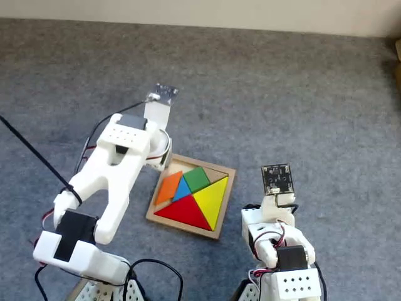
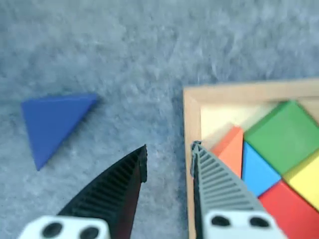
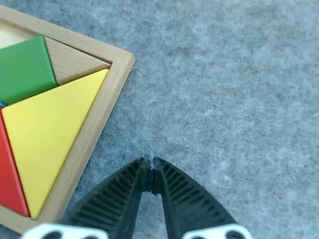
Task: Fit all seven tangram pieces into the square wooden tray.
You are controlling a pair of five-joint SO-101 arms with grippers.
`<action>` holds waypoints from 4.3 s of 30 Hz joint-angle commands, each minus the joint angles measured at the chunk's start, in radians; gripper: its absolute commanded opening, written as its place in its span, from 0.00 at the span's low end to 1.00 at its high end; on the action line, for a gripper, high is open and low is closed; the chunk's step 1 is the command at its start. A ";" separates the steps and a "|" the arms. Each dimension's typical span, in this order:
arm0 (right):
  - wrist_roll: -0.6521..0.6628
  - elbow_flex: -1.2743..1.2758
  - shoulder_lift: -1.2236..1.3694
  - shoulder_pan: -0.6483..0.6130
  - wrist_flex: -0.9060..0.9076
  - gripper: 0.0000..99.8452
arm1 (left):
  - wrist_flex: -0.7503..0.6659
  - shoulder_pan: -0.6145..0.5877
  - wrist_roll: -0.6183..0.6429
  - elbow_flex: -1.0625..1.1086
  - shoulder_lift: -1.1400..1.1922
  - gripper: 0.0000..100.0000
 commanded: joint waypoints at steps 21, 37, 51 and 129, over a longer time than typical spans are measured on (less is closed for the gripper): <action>-0.005 0.148 -0.010 -0.007 0.005 0.02 | 0.219 0.099 -0.040 -0.059 -0.054 0.16; -0.005 0.148 -0.010 -0.007 0.005 0.02 | 0.299 -0.240 -0.477 -0.321 -0.041 0.25; -0.005 0.148 -0.010 -0.007 0.005 0.02 | 0.287 -0.312 -0.842 -0.604 0.306 0.26; -0.005 0.148 -0.010 -0.007 0.005 0.02 | 0.480 0.131 -0.373 -0.512 0.163 0.07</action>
